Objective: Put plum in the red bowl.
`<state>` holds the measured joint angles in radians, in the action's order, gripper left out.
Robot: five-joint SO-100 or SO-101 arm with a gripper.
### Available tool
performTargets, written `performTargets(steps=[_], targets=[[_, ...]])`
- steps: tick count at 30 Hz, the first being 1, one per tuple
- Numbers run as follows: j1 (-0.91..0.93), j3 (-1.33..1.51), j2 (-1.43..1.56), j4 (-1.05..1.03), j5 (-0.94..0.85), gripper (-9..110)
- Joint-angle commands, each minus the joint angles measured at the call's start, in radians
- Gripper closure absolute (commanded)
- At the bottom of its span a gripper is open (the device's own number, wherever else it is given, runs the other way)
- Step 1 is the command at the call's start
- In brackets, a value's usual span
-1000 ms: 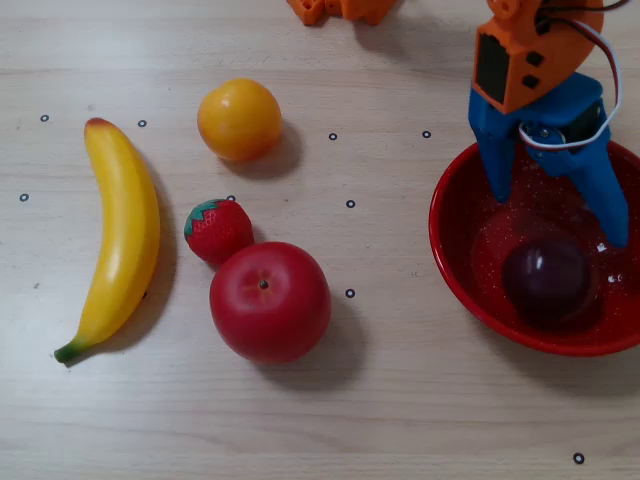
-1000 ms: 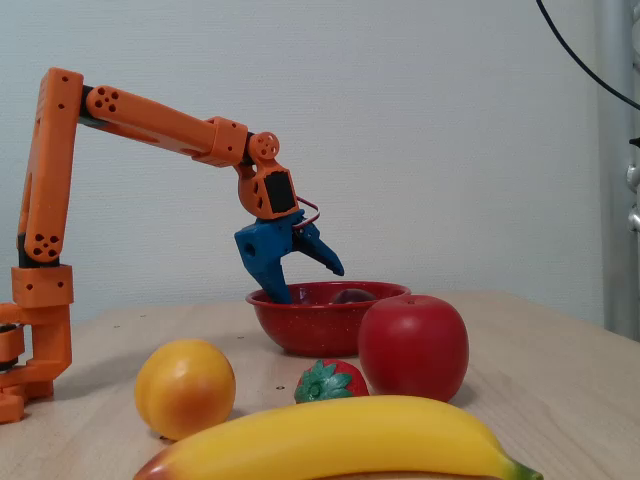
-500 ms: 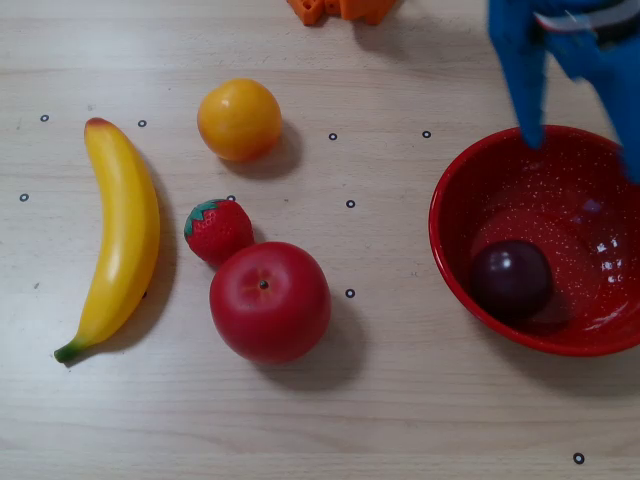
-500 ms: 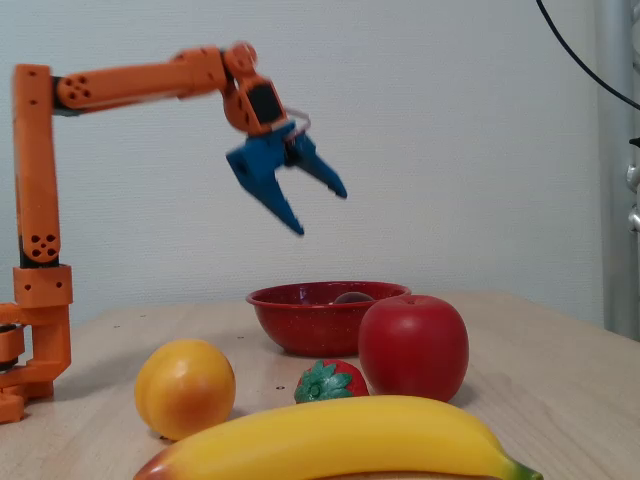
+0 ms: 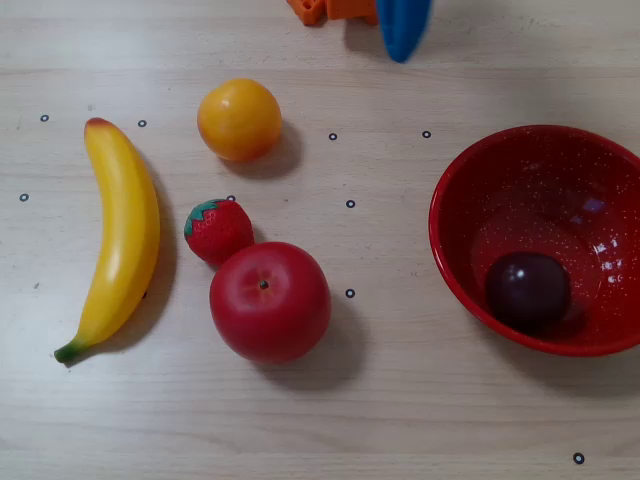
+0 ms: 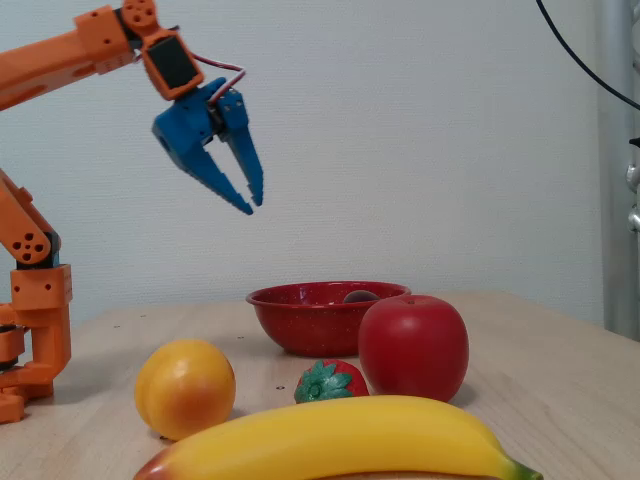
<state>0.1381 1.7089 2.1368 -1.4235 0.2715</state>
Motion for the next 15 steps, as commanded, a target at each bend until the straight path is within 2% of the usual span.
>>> performTargets(steps=[1,15], targets=[[-0.057,0.032,0.104,0.025,-0.011,101],[-0.216,0.736,0.687,0.325,-0.012,101]])
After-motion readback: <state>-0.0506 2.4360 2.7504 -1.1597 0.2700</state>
